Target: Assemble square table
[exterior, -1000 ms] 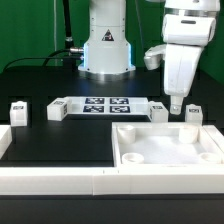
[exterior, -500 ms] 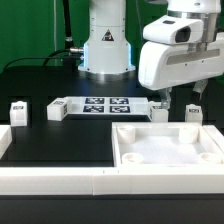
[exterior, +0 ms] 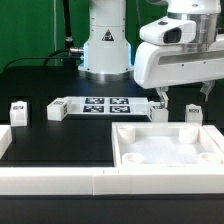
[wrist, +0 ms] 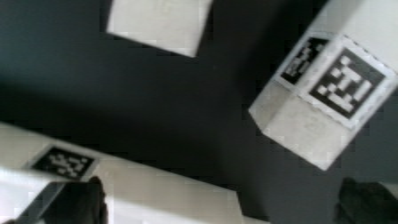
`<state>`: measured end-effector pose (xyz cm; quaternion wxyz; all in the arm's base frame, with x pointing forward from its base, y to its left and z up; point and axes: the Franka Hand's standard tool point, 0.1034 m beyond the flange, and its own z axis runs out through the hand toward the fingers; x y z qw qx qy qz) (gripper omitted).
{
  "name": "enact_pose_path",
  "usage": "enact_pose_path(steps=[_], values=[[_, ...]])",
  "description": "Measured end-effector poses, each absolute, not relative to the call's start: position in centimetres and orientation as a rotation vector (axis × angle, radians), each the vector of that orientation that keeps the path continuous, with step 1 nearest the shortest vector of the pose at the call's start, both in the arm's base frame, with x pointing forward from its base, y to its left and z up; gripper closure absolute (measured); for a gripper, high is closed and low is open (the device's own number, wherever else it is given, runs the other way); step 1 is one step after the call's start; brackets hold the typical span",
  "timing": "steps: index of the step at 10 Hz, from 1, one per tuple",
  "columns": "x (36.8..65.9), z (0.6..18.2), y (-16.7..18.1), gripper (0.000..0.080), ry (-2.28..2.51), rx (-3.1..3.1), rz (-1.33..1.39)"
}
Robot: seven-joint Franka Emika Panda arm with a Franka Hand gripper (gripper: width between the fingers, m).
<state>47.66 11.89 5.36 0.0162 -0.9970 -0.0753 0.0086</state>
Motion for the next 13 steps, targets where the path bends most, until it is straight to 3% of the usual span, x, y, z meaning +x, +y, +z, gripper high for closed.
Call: enact_pose_path(steps=[3, 6, 13], values=[[47.5, 4.9, 12.0, 0.015, 0.302, -3.053, 0.097], [47.6, 4.9, 12.3, 0.015, 0.516, -3.015, 0.109], [47.8, 4.5, 14.1, 0.015, 0.35, -3.031, 0.118]])
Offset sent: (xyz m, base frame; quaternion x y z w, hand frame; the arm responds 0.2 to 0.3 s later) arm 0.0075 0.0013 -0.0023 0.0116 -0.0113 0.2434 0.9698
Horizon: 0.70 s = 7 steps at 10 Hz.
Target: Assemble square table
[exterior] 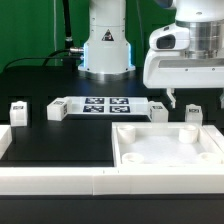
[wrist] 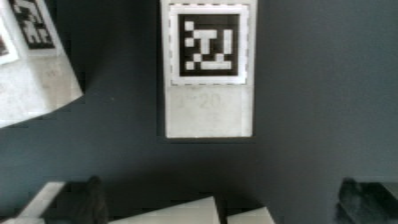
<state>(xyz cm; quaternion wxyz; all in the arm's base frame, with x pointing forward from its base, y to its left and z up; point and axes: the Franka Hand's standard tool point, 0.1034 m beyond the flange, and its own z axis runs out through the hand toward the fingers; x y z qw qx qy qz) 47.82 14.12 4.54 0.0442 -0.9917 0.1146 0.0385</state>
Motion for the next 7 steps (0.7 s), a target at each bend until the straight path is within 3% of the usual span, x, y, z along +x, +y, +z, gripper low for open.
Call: enact_pose_path(steps=[7], values=[[47.61, 4.11, 12.87, 0.015, 0.25, -2.929, 0.809]])
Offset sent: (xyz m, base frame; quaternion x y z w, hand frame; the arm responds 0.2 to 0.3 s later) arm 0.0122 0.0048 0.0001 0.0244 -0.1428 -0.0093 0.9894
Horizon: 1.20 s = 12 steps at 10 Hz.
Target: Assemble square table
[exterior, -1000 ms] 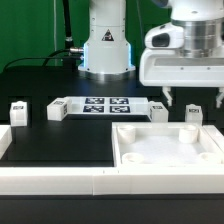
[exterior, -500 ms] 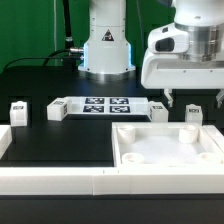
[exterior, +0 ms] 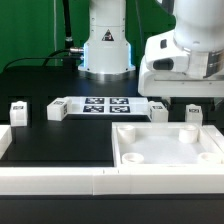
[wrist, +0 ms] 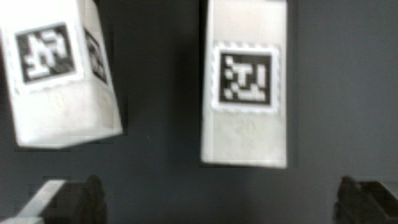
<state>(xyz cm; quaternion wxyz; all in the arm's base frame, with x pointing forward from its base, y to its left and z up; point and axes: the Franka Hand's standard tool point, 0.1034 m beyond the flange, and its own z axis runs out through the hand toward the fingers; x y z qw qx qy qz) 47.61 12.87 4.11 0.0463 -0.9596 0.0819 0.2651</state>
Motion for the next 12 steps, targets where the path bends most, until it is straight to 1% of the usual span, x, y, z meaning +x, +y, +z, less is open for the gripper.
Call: enact_pose_path(steps=[2, 5, 6, 7, 8, 9, 12], values=[[47.6, 3.7, 13.1, 0.015, 0.245, -2.879, 0.954], [47.4, 2.9, 13.7, 0.015, 0.217, -2.764, 1.24], [47.5, 2.6, 14.2, 0.015, 0.219, -2.75, 1.273], [46.8, 2.6, 14.4, 0.015, 0.207, -2.706, 1.367], [46.9, 1.9, 14.4, 0.015, 0.204, -2.686, 1.398], [47.0, 1.4, 14.3, 0.015, 0.205, -2.694, 1.373], [46.6, 0.7, 14.3, 0.015, 0.21, -2.698, 1.367]])
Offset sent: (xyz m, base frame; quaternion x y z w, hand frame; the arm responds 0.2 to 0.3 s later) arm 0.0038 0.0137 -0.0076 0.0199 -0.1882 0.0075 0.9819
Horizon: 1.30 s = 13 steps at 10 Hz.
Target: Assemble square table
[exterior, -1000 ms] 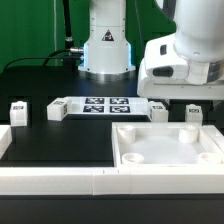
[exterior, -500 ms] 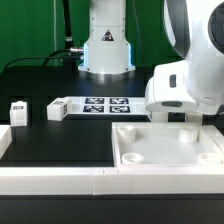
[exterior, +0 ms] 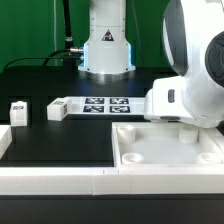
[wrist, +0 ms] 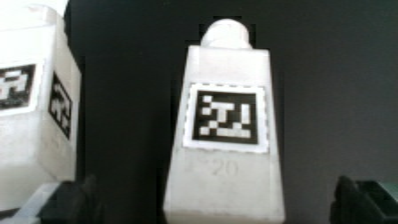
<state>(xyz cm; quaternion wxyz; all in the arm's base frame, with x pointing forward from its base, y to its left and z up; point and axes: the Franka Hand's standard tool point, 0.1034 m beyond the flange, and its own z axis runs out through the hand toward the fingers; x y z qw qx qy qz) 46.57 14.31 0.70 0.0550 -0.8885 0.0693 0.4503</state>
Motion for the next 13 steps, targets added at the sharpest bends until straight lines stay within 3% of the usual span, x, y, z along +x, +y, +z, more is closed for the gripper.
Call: enact_pose_path(steps=[2, 4, 5, 6, 9, 12, 13], values=[[46.3, 0.7, 14.4, 0.015, 0.209, -2.696, 1.373], [46.3, 0.7, 14.4, 0.0396, 0.208, -2.696, 1.373], [46.3, 0.7, 14.4, 0.0396, 0.208, -2.696, 1.373], [46.4, 0.7, 14.3, 0.0511, 0.205, -2.695, 1.371], [47.1, 2.2, 13.7, 0.0511, 0.189, -2.696, 1.349], [48.9, 6.9, 11.8, 0.0511, 0.114, -2.668, 1.355], [49.9, 7.5, 11.3, 0.0511, 0.059, -2.666, 1.318]])
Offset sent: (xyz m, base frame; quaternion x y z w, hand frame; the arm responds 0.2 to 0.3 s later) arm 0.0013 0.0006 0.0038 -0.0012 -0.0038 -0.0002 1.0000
